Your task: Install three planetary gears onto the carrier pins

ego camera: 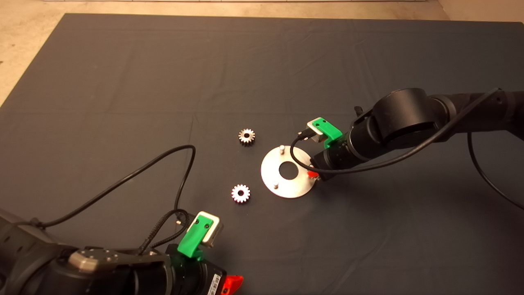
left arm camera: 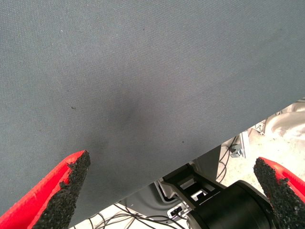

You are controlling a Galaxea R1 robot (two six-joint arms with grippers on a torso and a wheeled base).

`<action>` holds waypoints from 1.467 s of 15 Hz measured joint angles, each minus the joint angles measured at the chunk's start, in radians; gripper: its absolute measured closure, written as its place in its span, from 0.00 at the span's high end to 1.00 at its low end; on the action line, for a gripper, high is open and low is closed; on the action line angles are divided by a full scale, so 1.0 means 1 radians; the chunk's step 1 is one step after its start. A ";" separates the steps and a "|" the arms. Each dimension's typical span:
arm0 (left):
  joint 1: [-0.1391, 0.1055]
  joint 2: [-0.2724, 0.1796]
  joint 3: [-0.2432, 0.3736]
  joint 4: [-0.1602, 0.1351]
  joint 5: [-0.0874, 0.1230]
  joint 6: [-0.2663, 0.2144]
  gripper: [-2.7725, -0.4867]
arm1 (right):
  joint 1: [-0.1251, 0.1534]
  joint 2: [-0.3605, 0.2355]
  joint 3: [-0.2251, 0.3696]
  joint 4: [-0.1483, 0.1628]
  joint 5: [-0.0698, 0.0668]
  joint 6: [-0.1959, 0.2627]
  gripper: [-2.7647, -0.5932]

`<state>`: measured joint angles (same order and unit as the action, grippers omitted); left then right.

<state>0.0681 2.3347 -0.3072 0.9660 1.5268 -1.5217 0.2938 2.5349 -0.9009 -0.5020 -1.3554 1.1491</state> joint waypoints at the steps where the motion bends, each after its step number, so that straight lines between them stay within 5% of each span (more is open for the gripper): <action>1: 0.000 0.000 0.000 0.000 0.000 0.000 0.87 | 0.000 0.000 0.000 -0.015 -0.006 0.000 0.19; 22: -0.025 0.000 0.000 0.000 0.000 -0.011 0.87 | -0.017 0.003 0.001 -0.030 -0.005 0.000 0.19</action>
<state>0.0432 2.3351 -0.3068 0.9655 1.5268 -1.5328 0.2770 2.5381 -0.9000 -0.5315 -1.3609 1.1496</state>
